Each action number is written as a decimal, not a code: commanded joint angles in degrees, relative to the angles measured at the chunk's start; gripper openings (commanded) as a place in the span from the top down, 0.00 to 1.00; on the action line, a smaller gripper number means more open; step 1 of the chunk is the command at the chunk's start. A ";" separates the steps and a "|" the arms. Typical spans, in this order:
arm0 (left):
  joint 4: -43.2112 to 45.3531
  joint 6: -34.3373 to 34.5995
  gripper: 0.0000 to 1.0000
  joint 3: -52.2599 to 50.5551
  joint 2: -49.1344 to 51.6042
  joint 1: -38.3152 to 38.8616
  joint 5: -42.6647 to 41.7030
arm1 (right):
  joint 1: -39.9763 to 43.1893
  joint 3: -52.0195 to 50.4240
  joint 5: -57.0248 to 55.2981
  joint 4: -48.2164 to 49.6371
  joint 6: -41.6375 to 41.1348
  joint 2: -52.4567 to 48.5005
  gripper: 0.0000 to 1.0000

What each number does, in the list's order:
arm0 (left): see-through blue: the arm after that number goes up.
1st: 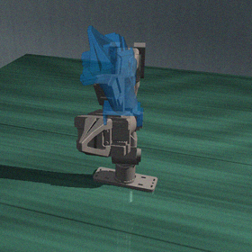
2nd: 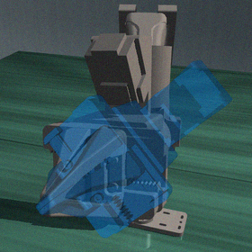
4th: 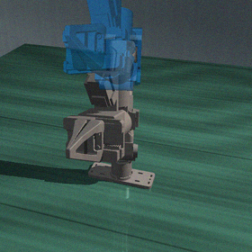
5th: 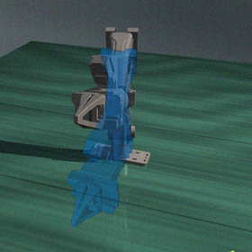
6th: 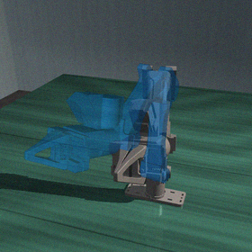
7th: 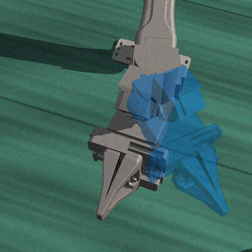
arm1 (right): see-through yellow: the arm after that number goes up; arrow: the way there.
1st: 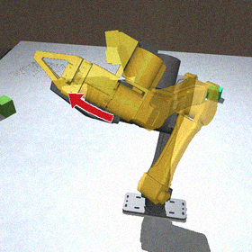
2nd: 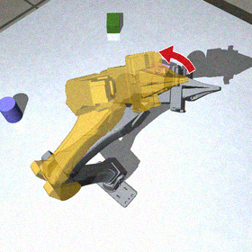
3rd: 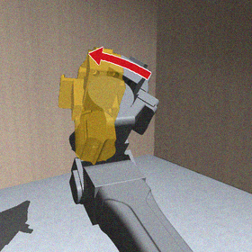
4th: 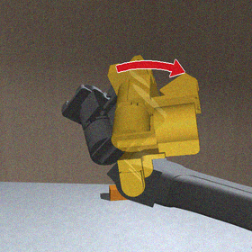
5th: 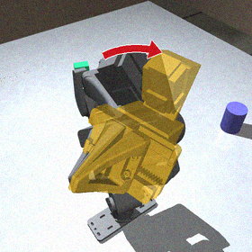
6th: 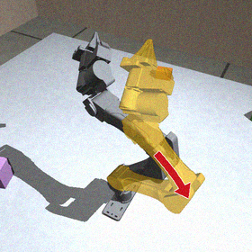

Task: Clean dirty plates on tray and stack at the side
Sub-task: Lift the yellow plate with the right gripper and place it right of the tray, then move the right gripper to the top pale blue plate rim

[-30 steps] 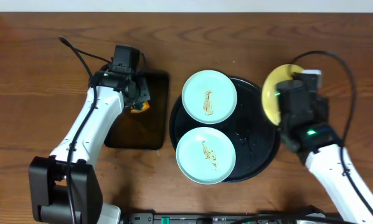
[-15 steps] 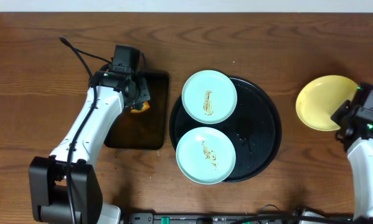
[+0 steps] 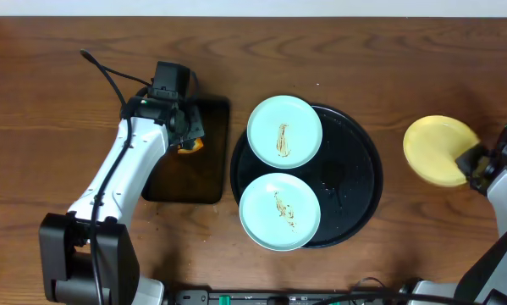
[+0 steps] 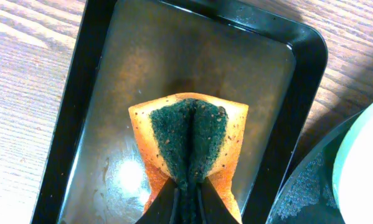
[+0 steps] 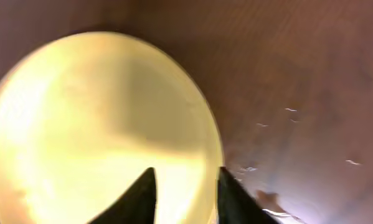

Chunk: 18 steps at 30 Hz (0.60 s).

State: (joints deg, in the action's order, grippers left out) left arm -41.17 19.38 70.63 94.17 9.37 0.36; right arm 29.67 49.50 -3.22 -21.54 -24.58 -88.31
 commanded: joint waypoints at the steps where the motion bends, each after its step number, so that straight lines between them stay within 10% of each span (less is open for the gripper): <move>1: -0.11 -0.90 0.92 0.31 -0.94 -0.31 0.28 | 0.17 1.16 9.92 1.03 1.33 0.98 0.70; 10: 1.20 -0.92 0.92 0.31 -0.94 -0.28 -1.60 | -7.87 2.93 28.61 1.27 10.23 4.20 0.62; 18: 6.23 -3.50 0.92 0.31 -0.94 1.51 -9.77 | -28.46 4.07 23.28 1.46 15.93 3.54 0.55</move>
State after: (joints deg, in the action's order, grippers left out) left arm -36.71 18.72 70.63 94.17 9.58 -5.02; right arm 7.88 52.71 22.65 -20.32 -11.86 -85.17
